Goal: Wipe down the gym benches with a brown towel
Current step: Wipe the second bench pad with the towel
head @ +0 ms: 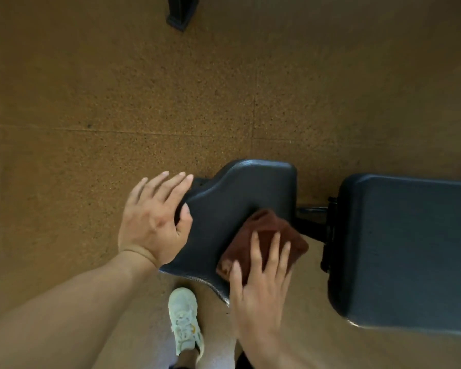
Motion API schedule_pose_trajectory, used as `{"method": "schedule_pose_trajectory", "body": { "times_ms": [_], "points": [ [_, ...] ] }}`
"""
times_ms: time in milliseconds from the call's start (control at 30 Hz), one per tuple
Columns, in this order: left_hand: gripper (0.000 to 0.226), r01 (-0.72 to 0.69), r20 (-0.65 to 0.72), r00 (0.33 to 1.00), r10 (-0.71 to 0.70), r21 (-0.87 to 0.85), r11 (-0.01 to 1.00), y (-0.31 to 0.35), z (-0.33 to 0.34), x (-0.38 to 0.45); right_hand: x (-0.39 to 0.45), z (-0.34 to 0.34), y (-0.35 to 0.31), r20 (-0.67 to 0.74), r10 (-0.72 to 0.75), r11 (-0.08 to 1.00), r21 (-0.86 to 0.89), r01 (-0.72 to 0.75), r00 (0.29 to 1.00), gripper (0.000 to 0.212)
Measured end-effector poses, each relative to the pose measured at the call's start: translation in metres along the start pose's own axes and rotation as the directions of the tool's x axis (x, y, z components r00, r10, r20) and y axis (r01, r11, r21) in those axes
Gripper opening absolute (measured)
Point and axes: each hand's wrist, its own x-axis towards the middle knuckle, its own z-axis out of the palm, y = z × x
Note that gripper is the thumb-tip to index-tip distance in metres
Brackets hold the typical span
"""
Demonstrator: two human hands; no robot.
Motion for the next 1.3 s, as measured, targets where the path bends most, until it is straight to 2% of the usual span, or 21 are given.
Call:
{"method": "schedule_pose_trajectory", "body": {
  "times_ms": [100, 167, 233, 300, 367, 433, 533, 733, 800, 867, 900, 967, 1000, 1033, 1067, 1100, 1200, 1300],
  "points": [
    [0.055, 0.004, -0.011, 1.000, -0.004, -0.021, 1.000, -0.002, 0.003, -0.001, -0.007, 0.003, 0.005, 0.055, -0.015, 1.000, -0.026, 0.016, 0.998, 0.079],
    [0.055, 0.000, -0.018, 1.000, 0.000, -0.035, 0.999, -0.003, 0.004, -0.002, 0.037, -0.009, -0.006, 0.040, 0.012, 1.000, 0.012, -0.013, 0.999, 0.079],
    [0.054, -0.006, -0.031, 0.999, 0.005, -0.052, 0.999, -0.004, 0.004, -0.002, 0.099, -0.029, -0.023, -0.037, 0.088, 0.989, 0.124, -0.082, 0.995, 0.078],
    [0.053, -0.020, -0.039, 0.999, 0.017, -0.075, 0.997, -0.004, 0.004, -0.002, 0.147, -0.047, -0.032, -0.047, 0.167, 0.967, 0.205, -0.154, 0.985, 0.074],
    [0.051, -0.030, -0.051, 0.998, 0.025, -0.101, 0.994, -0.006, 0.004, -0.001, 0.160, -0.050, -0.028, -0.046, 0.192, 0.957, 0.231, -0.177, 0.980, 0.070],
    [0.050, -0.031, -0.060, 0.998, 0.023, -0.130, 0.991, -0.006, 0.004, -0.001, 0.138, -0.043, -0.017, -0.078, 0.254, 0.932, 0.284, -0.223, 0.964, 0.066],
    [0.049, -0.032, -0.064, 0.998, 0.021, -0.173, 0.984, -0.008, 0.003, -0.002, 0.072, -0.018, 0.006, -0.102, 0.426, 0.854, 0.372, -0.363, 0.899, 0.065],
    [0.049, 0.026, -0.083, 0.995, -0.051, -0.280, 0.960, -0.008, 0.002, -0.004, -0.015, 0.029, 0.006, -0.146, 0.546, 0.806, 0.363, -0.469, 0.825, 0.073],
    [0.048, 0.078, -0.106, 0.987, -0.122, -0.350, 0.934, -0.009, 0.003, -0.005, -0.028, 0.039, -0.008, -0.181, 0.506, 0.837, 0.337, -0.430, 0.843, 0.078],
    [0.050, 0.216, -0.091, 0.950, -0.298, -0.498, 0.840, -0.010, 0.002, -0.005, -0.041, 0.045, -0.021, -0.181, 0.407, 0.897, 0.263, -0.355, 0.895, 0.074],
    [0.053, 0.309, -0.048, 0.908, -0.416, -0.594, 0.743, -0.012, 0.003, -0.004, -0.045, 0.047, -0.027, -0.169, 0.336, 0.930, 0.213, -0.299, 0.926, 0.070],
    [0.060, 0.487, 0.113, 0.770, -0.628, -0.742, 0.462, -0.018, 0.009, -0.004, -0.046, 0.047, -0.039, -0.139, 0.183, 0.977, 0.139, -0.164, 0.973, 0.065],
    [0.066, 0.548, 0.206, 0.698, -0.686, -0.770, 0.327, -0.023, 0.014, -0.007, -0.041, 0.044, -0.046, -0.126, 0.111, 0.989, 0.116, -0.097, 0.986, 0.063],
    [0.070, 0.595, 0.281, 0.645, -0.711, -0.768, 0.236, -0.030, 0.018, -0.013, -0.032, 0.039, -0.053, -0.116, 0.044, 0.995, 0.095, -0.033, 0.992, 0.063],
    [0.072, 0.631, 0.328, 0.622, -0.711, -0.748, 0.206, -0.036, 0.023, -0.024, -0.021, 0.034, -0.062, -0.113, -0.019, 0.997, 0.072, 0.027, 0.993, 0.063],
    [0.072, 0.656, 0.351, 0.626, -0.697, -0.721, 0.226, -0.043, 0.026, -0.039, -0.008, 0.029, -0.073, -0.114, -0.080, 0.995, 0.043, 0.086, 0.990, 0.065],
    [0.070, 0.661, 0.338, 0.683, -0.647, -0.663, 0.352, -0.067, 0.034, -0.087, 0.035, 0.017, -0.130, -0.114, -0.227, 0.974, -0.031, 0.225, 0.967, 0.067],
    [0.069, 0.682, 0.339, 0.658, -0.672, -0.646, 0.342, -0.090, 0.035, -0.106, 0.052, 0.023, -0.178, -0.141, -0.332, 0.935, -0.177, 0.306, 0.933, 0.054]
  ]
}}
